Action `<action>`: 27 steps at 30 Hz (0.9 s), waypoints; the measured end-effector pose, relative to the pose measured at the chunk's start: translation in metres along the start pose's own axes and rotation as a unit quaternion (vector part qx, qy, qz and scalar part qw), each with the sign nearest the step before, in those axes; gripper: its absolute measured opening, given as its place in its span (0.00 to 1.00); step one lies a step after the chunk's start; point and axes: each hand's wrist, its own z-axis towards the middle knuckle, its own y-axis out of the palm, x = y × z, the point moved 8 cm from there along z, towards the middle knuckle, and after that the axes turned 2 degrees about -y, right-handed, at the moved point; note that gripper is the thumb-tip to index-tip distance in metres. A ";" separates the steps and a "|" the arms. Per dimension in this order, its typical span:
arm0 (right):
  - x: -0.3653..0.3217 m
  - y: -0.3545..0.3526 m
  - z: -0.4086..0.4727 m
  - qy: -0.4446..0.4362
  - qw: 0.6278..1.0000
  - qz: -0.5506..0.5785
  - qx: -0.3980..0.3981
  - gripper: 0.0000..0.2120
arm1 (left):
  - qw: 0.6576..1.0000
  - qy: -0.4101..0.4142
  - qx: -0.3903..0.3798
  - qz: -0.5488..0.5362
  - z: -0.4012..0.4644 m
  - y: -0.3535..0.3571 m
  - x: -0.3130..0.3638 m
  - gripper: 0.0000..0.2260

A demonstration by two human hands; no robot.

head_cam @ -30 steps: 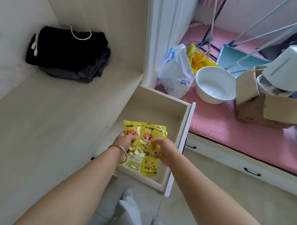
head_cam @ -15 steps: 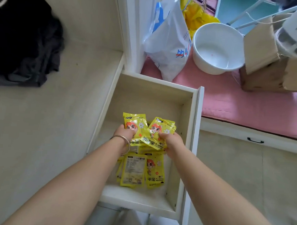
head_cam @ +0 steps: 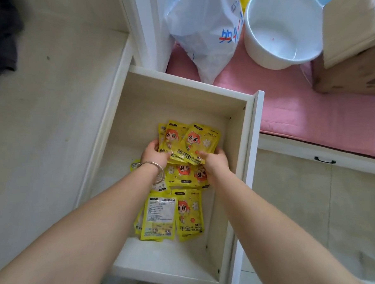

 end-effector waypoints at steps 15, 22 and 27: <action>-0.047 0.021 -0.120 -0.150 0.965 -0.193 -0.096 0.14 | 0.983 0.152 0.070 0.075 -0.109 -0.070 0.043 0.15; -0.045 0.052 -0.191 -0.256 0.894 -0.323 -0.174 0.14 | 0.974 0.150 0.172 -0.015 -0.183 -0.136 0.016 0.14; -0.023 0.076 -0.255 -0.326 0.814 -0.403 -0.263 0.13 | 0.951 0.104 0.283 -0.073 -0.257 -0.174 -0.042 0.17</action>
